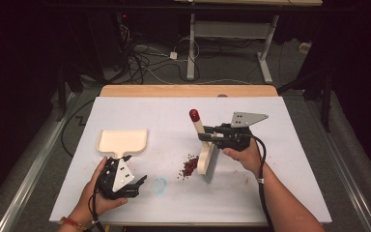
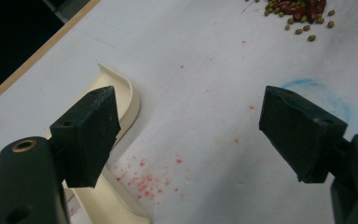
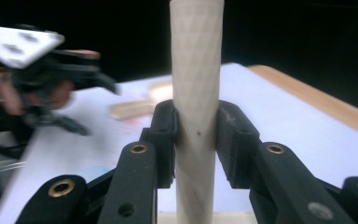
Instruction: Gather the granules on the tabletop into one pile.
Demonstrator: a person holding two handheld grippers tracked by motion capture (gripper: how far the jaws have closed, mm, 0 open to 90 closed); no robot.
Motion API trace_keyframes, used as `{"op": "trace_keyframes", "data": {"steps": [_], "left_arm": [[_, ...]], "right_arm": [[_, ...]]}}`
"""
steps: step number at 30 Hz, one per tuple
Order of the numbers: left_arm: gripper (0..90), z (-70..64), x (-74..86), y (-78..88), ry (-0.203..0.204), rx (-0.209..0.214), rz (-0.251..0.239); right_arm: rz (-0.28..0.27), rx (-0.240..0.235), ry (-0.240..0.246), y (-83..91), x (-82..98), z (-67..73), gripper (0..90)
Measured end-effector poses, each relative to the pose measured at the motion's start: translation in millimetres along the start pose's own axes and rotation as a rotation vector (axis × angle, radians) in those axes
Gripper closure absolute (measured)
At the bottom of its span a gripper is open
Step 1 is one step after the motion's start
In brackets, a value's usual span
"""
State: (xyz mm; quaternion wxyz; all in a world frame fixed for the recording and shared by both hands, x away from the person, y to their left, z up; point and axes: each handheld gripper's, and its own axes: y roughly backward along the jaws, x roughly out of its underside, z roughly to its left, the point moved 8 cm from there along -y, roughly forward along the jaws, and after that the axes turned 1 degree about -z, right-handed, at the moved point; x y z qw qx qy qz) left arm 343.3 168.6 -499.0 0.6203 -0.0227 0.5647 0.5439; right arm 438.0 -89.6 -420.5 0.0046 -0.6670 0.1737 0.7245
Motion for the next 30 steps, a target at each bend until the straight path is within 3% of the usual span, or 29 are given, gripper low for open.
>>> {"op": "trace_keyframes", "data": {"steps": [5,11,13,16,18,20,22,26,30], "left_arm": [[19.5,0.6,-0.5,1.9,0.008,-0.003,-0.011],[19.5,1.3,0.1,2.1,0.004,-0.002,-0.007],[19.5,1.1,-0.1,2.1,0.003,-0.002,-0.007],[19.5,0.9,-0.9,2.7,0.004,-0.004,-0.012],[19.5,1.2,-0.8,2.8,0.005,-0.006,-0.010],[19.5,1.1,-0.6,2.4,0.004,-0.005,-0.008],[19.5,0.8,-0.8,2.0,-0.001,-0.004,-0.004],[19.5,-0.7,-2.0,1.8,-0.010,-0.001,-0.004],[19.5,-0.6,-2.2,1.5,-0.006,-0.001,-0.005]], "right_arm": [[-0.010,-0.096,0.022,-15.9,-4.6,20.9,70.3],[-0.029,-0.148,0.054,-18.3,-11.4,36.6,70.3],[-0.020,-0.134,0.070,-16.0,-12.9,37.6,70.3],[-0.025,-0.078,0.067,-7.8,-15.0,33.1,70.3],[-0.054,-0.019,0.038,1.5,-18.4,29.3,70.3],[-0.067,0.075,0.012,10.3,-21.9,27.1,70.3],[-0.068,0.157,0.016,17.2,-24.5,29.5,70.3],[-0.056,0.315,-0.052,23.3,-23.4,36.8,70.2],[-0.054,0.411,-0.141,23.2,-13.6,51.2,70.3]]}}
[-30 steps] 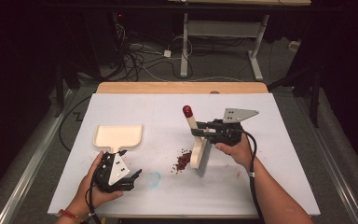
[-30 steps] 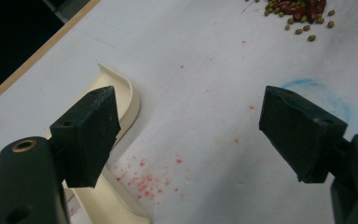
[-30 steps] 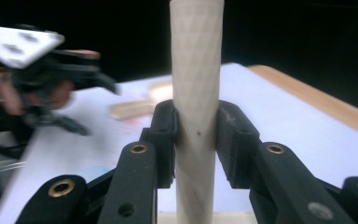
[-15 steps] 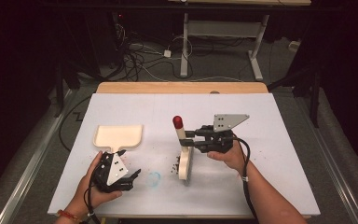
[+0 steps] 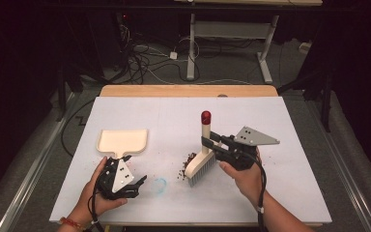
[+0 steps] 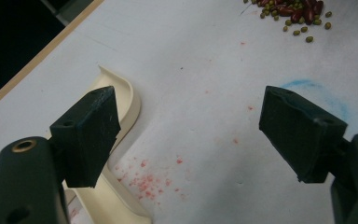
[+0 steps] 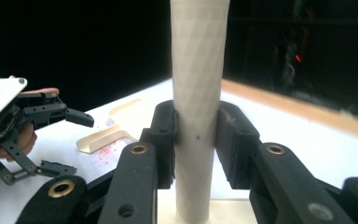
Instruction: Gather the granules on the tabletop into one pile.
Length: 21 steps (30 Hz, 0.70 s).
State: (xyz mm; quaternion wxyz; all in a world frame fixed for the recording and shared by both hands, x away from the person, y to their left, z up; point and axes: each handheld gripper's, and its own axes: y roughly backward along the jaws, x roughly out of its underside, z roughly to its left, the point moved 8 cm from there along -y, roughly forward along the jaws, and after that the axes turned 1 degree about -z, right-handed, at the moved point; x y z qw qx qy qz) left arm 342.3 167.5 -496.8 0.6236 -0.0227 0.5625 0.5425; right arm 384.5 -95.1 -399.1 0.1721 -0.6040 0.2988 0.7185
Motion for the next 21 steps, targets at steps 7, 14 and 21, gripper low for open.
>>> {"op": "trace_keyframes", "data": {"steps": [7,14,21], "left_arm": [[19.5,-0.8,-1.9,0.0,-0.006,0.002,-0.005],[19.5,-0.6,-0.6,-0.8,-0.004,0.006,-0.003],[19.5,-1.0,1.2,0.6,-0.003,0.004,-0.001]], "right_arm": [[-0.036,0.097,-0.009,-12.2,12.1,30.1,70.3],[-0.058,0.250,0.025,-34.8,10.7,25.2,70.4],[-0.067,0.310,0.011,-41.9,8.8,12.2,70.4]]}}
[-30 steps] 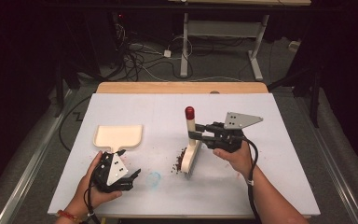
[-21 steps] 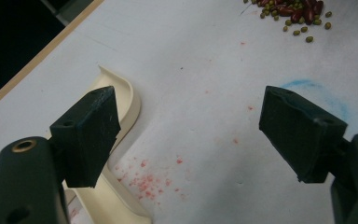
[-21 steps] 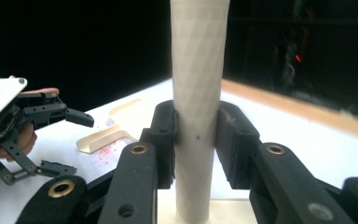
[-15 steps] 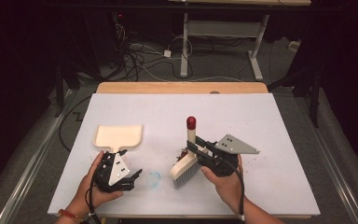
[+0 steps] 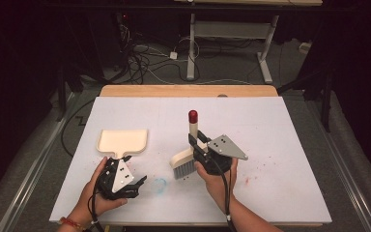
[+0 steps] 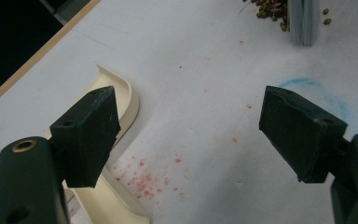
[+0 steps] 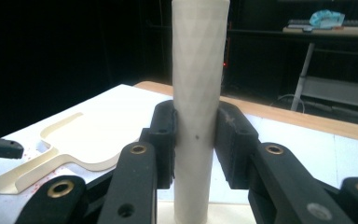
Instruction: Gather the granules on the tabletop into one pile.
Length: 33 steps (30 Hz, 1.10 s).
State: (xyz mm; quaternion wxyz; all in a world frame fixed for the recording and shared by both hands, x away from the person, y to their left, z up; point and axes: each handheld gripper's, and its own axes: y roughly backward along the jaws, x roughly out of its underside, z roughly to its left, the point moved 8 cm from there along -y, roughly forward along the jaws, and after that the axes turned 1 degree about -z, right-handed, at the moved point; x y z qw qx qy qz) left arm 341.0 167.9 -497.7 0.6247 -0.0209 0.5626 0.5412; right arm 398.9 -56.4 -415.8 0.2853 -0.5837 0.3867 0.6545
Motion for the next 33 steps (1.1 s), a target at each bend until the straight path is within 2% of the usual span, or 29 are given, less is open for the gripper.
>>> {"op": "trace_keyframes", "data": {"steps": [5,8,15,19,22,24,26,31,33], "left_arm": [[19.5,0.2,0.5,0.1,0.002,-0.002,0.004],[19.5,-0.4,-0.2,0.2,-0.002,-0.003,0.005],[19.5,-0.2,-0.5,0.1,-0.003,-0.004,0.006],[19.5,0.1,-2.0,0.6,0.001,-0.005,-0.002],[19.5,-0.8,-3.3,1.3,-0.004,0.004,-0.009],[19.5,-0.8,-3.8,1.3,-0.005,0.005,-0.012],[19.5,-0.6,-3.9,0.7,-0.002,0.007,-0.016],[19.5,0.2,-2.7,1.2,-0.004,0.010,-0.016],[19.5,0.5,-2.4,1.6,-0.001,0.010,-0.016]], "right_arm": [[-0.013,-0.004,-0.061,6.4,-9.9,-17.9,70.4],[-0.024,-0.015,-0.067,14.4,-18.9,-22.4,70.3],[0.005,-0.066,-0.015,38.7,-26.8,-5.7,70.3],[0.039,-0.076,-0.018,42.4,-14.3,6.4,70.4],[0.084,-0.065,-0.012,34.2,1.5,15.3,70.2],[0.067,-0.022,0.024,30.7,3.3,19.1,70.4],[0.061,-0.004,0.045,25.3,3.2,21.4,70.4],[0.024,0.076,0.099,7.8,0.7,13.9,70.5],[0.017,0.098,0.094,1.2,-2.2,8.1,70.5]]}}
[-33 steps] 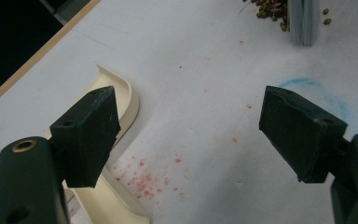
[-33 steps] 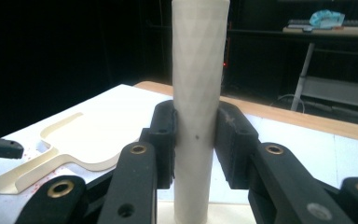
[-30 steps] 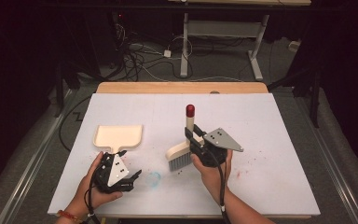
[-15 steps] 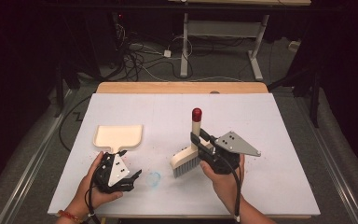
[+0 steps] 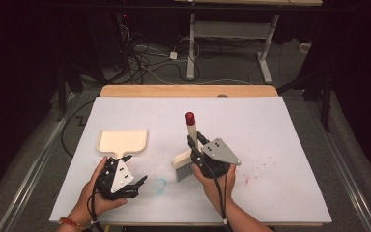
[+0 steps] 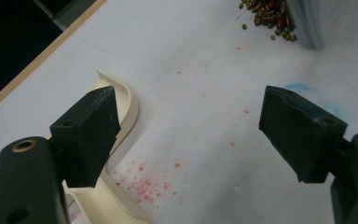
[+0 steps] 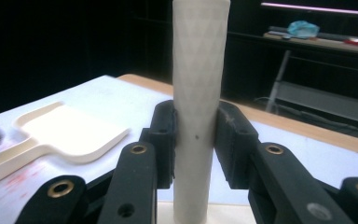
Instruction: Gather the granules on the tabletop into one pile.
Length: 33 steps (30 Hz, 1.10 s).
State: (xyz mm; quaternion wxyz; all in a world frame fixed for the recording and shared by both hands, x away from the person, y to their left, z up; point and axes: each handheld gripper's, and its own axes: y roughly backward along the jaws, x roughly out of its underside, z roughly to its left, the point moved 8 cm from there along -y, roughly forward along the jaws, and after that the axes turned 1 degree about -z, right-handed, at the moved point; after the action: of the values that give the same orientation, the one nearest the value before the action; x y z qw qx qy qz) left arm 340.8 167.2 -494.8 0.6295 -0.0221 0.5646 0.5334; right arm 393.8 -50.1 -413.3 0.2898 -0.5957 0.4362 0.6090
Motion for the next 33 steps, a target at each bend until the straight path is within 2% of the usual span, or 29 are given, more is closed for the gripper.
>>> {"op": "trace_keyframes", "data": {"steps": [2,5,8,10,12,15,17,19,21,22,25,28,30,33], "left_arm": [[19.5,-0.2,0.0,0.4,0.002,0.000,-0.003],[19.5,-0.6,1.2,0.4,0.002,0.004,0.002],[19.5,-0.4,1.3,0.8,0.004,-0.002,0.004],[19.5,-0.1,0.8,1.9,0.003,-0.007,0.001],[19.5,1.1,0.7,2.7,0.010,-0.014,-0.001],[19.5,5.3,0.7,2.7,0.019,-0.027,-0.001],[19.5,9.0,0.6,3.3,0.032,-0.037,-0.005],[19.5,12.5,1.1,4.1,0.043,-0.046,-0.009],[19.5,15.0,2.0,4.0,0.055,-0.049,-0.010],[19.5,15.9,2.7,4.0,0.053,-0.049,-0.007],[19.5,16.0,3.7,3.4,0.054,-0.047,-0.006],[19.5,16.9,4.3,4.9,0.054,-0.049,-0.014],[19.5,17.8,4.9,6.7,0.058,-0.048,-0.022],[19.5,19.5,6.9,8.9,0.066,-0.047,-0.027]], "right_arm": [[-0.002,0.007,0.005,-4.0,-2.9,-5.3,70.5],[0.010,-0.019,-0.018,-3.6,-6.2,-9.5,70.4],[0.020,-0.055,-0.024,2.1,-10.5,-13.4,70.4],[0.024,-0.089,-0.045,9.1,-16.2,-19.6,70.4],[0.006,-0.093,-0.073,17.0,-24.6,-31.7,70.4],[-0.049,-0.092,-0.104,21.7,-41.3,-50.7,70.3],[-0.080,-0.134,-0.075,16.4,-52.5,-53.9,70.2],[-0.087,-0.207,-0.043,1.6,-58.8,-49.9,70.3],[-0.063,-0.227,-0.043,-19.8,-58.7,-47.0,70.3],[-0.064,-0.224,-0.035,-30.5,-58.7,-44.8,70.4],[-0.090,-0.171,-0.005,-59.9,-61.6,-40.7,70.4],[-0.109,-0.144,0.005,-87.3,-66.3,-35.9,70.4],[-0.116,-0.130,0.032,-104.3,-67.7,-30.6,70.4],[-0.106,-0.132,0.014,-126.4,-64.8,-21.9,70.4]]}}
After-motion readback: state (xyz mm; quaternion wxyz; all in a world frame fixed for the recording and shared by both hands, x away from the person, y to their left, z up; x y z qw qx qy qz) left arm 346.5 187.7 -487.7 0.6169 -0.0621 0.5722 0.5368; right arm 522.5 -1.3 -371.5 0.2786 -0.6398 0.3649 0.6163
